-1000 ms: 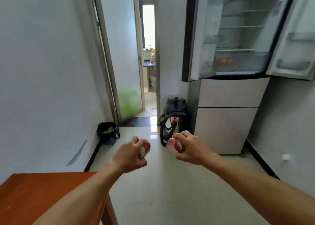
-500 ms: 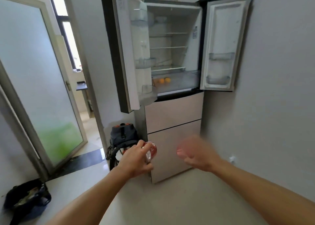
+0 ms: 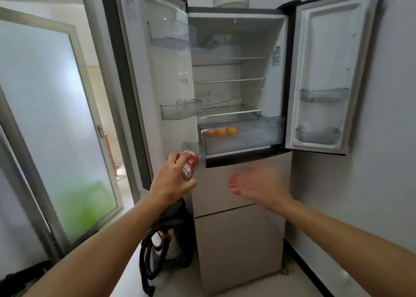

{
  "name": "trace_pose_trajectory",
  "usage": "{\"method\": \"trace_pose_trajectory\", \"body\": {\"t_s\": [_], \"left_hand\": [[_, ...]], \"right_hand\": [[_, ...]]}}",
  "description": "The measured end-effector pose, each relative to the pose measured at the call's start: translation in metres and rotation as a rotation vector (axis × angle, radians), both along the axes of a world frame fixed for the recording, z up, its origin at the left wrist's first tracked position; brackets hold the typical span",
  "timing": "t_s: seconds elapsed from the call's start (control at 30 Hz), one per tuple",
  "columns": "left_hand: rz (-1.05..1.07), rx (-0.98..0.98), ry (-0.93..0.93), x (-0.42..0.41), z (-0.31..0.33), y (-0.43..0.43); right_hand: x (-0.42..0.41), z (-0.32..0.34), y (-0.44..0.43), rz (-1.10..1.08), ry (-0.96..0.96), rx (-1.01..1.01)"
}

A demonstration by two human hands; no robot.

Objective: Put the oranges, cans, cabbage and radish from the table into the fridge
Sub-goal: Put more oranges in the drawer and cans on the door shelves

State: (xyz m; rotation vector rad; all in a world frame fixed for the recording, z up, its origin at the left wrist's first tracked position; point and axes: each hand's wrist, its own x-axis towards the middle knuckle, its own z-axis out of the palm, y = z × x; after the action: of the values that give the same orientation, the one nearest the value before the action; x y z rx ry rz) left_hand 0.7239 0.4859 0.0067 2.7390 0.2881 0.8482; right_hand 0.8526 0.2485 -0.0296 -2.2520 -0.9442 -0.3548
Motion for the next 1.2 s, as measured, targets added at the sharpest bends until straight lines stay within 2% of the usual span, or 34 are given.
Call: {"method": "trace_pose_trajectory", "body": {"t_s": [0.2, 0.4, 0.6, 0.87, 0.97, 1.2], "left_hand": [[0.111, 0.013, 0.018, 0.054, 0.016, 0.032], [0.162, 0.042, 0.111, 0.101, 0.009, 0.068], [0.246, 0.121, 0.225, 0.145, 0.003, 0.092], [0.409, 0.071, 0.322, 0.169, -0.006, 0.103], [0.461, 0.094, 0.319, 0.169, -0.008, 0.097], [0.559, 0.011, 0.290, 0.172, -0.015, 0.073]], "right_hand": [[0.076, 0.035, 0.067, 0.105, 0.008, 0.183], [0.134, 0.046, 0.148, 0.253, -0.028, 0.219], [0.176, 0.043, 0.212, 0.352, -0.012, 0.052], [0.208, 0.031, 0.250, 0.559, -0.083, -0.157], [0.216, 0.029, 0.254, 0.581, -0.111, -0.188], [0.228, 0.034, 0.250, 0.644, -0.116, -0.277]]}}
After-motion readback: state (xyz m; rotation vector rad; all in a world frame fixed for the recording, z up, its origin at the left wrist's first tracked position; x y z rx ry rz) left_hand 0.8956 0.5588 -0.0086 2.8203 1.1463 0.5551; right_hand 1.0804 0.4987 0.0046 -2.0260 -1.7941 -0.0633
